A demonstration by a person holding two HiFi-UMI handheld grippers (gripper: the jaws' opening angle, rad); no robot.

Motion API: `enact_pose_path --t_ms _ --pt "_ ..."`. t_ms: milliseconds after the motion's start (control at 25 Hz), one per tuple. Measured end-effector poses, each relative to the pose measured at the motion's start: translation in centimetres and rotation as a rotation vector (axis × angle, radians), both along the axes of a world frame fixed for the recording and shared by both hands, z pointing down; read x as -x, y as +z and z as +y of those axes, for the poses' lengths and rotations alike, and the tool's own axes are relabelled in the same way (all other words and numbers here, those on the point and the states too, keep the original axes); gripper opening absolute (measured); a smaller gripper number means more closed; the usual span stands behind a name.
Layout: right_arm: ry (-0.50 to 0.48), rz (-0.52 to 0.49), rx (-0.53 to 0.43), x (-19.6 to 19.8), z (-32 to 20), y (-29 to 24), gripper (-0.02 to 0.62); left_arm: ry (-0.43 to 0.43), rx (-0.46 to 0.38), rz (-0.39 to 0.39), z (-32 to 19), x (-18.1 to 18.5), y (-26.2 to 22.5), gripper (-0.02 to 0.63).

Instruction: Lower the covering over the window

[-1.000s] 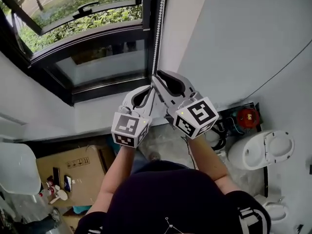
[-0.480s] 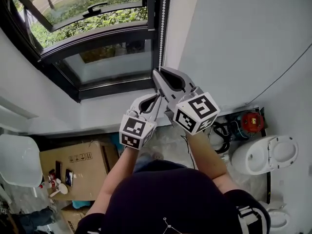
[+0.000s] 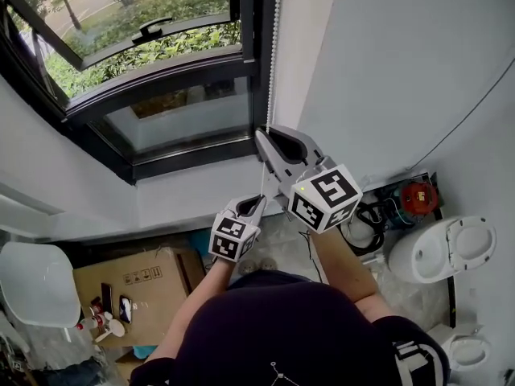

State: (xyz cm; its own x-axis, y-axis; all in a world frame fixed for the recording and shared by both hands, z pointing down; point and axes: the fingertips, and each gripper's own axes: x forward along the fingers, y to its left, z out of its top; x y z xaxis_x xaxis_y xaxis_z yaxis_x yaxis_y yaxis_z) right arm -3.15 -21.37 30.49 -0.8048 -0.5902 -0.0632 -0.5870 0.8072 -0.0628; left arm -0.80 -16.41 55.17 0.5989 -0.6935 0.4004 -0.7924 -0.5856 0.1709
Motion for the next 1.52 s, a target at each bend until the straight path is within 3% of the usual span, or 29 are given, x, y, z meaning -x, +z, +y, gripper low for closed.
enact_pose_path --t_ms 280,1040,1280,1520 --pt "0.006 0.024 -0.024 -0.2 -0.1 -0.6 0.034 0.012 0.077 -0.032 -0.1 1.4 4.3 0.011" --pt "-0.041 0.117 0.039 1.3 -1.0 -0.3 0.021 0.011 0.017 -0.071 0.1 2.3 4.9 0.014" --pt "-0.033 0.139 0.018 1.2 -0.7 -0.2 0.021 -0.017 -0.097 -0.013 -0.3 3.3 1.1 0.071" --pt "-0.060 0.166 0.100 1.7 -0.1 3.4 0.021 -0.050 -0.237 0.055 -1.2 4.8 -5.2 0.072"
